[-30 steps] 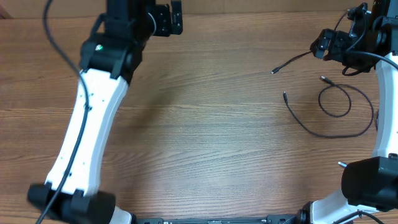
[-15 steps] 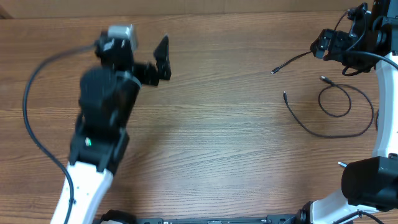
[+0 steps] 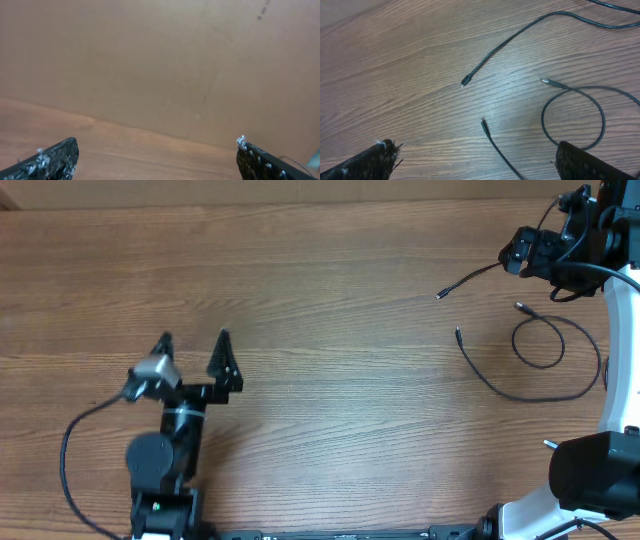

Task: Untangle cables

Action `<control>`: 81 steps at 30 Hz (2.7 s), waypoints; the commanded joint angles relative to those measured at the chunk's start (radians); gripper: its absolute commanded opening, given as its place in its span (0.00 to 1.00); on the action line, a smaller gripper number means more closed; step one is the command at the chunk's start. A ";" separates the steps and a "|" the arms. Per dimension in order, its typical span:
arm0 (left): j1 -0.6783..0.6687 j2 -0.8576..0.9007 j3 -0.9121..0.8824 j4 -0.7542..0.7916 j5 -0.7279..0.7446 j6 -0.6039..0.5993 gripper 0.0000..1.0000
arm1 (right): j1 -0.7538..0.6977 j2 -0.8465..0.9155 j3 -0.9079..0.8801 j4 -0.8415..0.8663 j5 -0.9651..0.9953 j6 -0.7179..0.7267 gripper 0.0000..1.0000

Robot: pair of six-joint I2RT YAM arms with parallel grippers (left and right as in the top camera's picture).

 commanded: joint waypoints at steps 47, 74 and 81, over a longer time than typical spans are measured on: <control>0.122 -0.585 -0.237 -0.557 -0.122 0.051 0.99 | 0.002 -0.002 -0.002 0.006 0.009 -0.002 1.00; 0.122 -0.585 -0.237 -0.557 -0.122 0.051 1.00 | 0.002 -0.003 -0.019 0.058 0.080 0.003 1.00; 0.122 -0.585 -0.237 -0.557 -0.122 0.051 1.00 | 0.002 -0.082 -0.100 0.171 0.007 0.077 1.00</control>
